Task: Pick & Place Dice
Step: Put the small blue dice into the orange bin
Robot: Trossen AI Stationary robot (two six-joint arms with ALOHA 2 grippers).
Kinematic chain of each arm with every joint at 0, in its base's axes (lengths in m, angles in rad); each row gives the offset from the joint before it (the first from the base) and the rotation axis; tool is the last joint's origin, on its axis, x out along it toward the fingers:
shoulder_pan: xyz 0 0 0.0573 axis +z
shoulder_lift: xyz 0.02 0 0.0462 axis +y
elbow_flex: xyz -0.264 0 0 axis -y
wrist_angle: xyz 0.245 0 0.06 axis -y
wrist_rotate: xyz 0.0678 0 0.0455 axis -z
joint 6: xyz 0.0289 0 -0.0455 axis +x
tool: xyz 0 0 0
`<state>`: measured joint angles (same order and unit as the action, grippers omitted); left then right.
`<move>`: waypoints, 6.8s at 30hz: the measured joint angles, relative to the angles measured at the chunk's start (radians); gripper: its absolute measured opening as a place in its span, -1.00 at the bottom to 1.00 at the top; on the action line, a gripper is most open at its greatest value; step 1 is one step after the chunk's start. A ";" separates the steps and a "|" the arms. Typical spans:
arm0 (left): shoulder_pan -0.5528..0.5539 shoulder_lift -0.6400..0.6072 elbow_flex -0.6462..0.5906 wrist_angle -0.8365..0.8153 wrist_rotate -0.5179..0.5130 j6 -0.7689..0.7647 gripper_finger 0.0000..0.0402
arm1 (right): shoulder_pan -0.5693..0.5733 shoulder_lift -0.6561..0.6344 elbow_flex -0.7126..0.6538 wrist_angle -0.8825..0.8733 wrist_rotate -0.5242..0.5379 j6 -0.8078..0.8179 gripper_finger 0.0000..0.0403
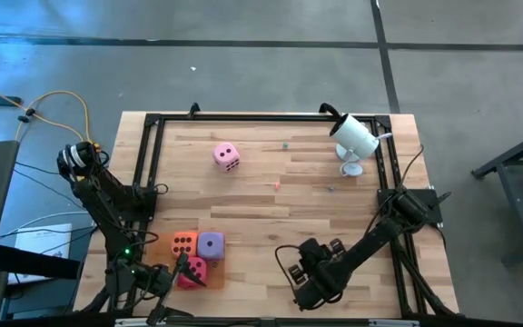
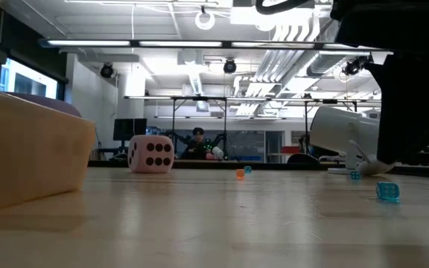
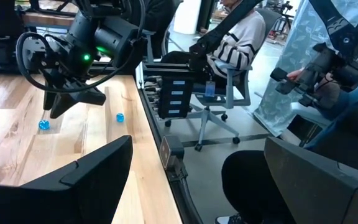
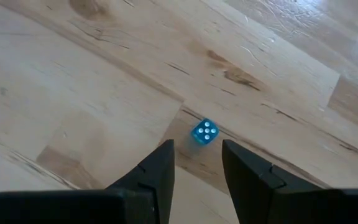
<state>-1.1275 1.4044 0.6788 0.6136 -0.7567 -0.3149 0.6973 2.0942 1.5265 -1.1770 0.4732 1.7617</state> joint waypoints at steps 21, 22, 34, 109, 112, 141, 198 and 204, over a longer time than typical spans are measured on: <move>0.000 0.000 0.000 -0.001 0.000 0.000 0.77 | -0.012 0.005 -0.005 0.037 0.023 -0.052 -0.39; 0.000 0.000 0.000 -0.001 0.000 0.000 0.77 | -0.012 0.005 -0.005 0.046 0.025 -0.069 -0.39; 0.000 0.000 0.000 -0.002 0.000 0.000 0.77 | -0.012 0.006 -0.004 0.177 0.087 -0.203 -0.39; 0.035 0.000 0.000 -0.008 0.000 0.007 0.77 | -0.081 0.006 -0.003 0.046 -0.099 0.008 0.94; 0.035 0.000 0.000 -0.008 0.001 0.007 0.77 | -0.080 0.006 -0.003 0.054 -0.100 0.011 0.94; 0.032 0.000 0.000 -0.007 0.002 0.008 0.77 | -0.077 0.004 -0.093 0.136 -0.131 0.026 0.73; 0.032 0.000 0.000 -0.019 0.001 0.011 0.77 | -0.039 -0.092 -0.119 0.557 0.106 -0.398 -0.80; 0.032 0.000 0.000 -0.020 0.001 0.011 0.77 | -0.060 -0.110 -0.118 0.996 0.083 -0.809 -0.83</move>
<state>-1.0950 1.4048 0.6792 0.5935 -0.7559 -0.3042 0.6375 1.9844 1.4086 -0.1808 0.5562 0.9528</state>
